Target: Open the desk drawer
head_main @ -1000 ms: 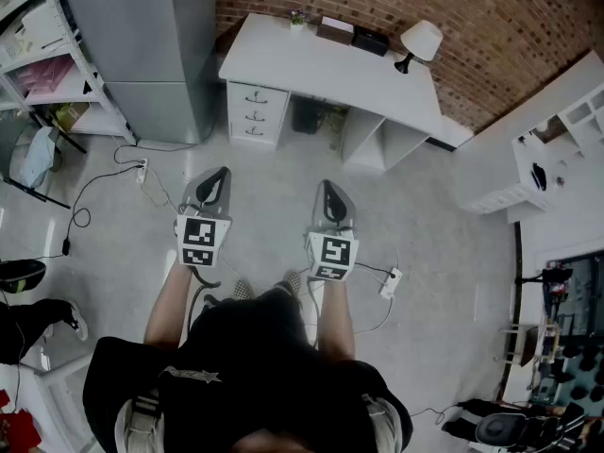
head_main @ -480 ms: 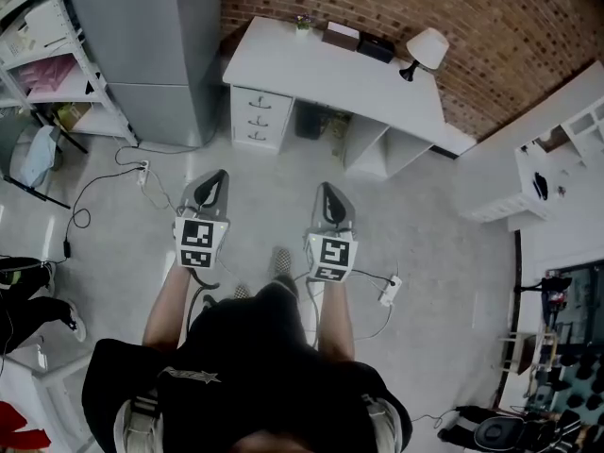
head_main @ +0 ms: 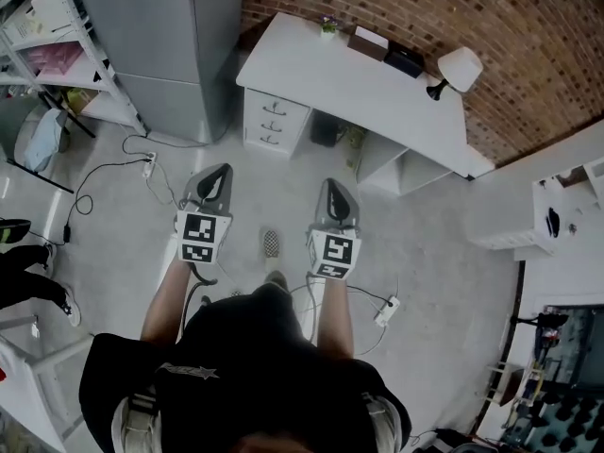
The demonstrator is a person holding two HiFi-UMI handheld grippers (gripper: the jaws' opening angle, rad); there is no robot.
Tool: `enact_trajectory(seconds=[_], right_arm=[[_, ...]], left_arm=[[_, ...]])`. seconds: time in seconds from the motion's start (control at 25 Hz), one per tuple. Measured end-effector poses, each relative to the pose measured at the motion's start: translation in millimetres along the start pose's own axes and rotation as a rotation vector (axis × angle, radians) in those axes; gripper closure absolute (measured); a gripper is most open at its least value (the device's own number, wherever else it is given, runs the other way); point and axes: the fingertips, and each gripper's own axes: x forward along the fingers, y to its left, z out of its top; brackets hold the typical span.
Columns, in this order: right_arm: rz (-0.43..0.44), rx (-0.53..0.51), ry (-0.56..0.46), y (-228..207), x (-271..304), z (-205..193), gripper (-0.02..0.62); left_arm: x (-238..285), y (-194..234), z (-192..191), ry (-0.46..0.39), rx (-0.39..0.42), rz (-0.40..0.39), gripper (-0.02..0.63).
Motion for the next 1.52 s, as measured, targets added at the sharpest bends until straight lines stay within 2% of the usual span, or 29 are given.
enact_trajectory(seconds=[0.52,0.92,1.28,1.52], right_arm=[[0.169,-0.002,0.049,-35,196,-19,0.591],[0.302,-0.03,0.098,-33,301,-55,0.591],[0.369,-0.036,0.15,-12,368,-108,0.591],[0.368,-0.063,0.189,12,403,-162,0.591]], left_arm=[[154,57,-10,0.087,-0.079,0.109,0.595],[238,89,-38,0.134,-0.139,0.194,0.595],[283,113,-84,0.16,-0.163,0.224,0.595],[310,133,-138,0.174,-0.203,0.219,0.595]])
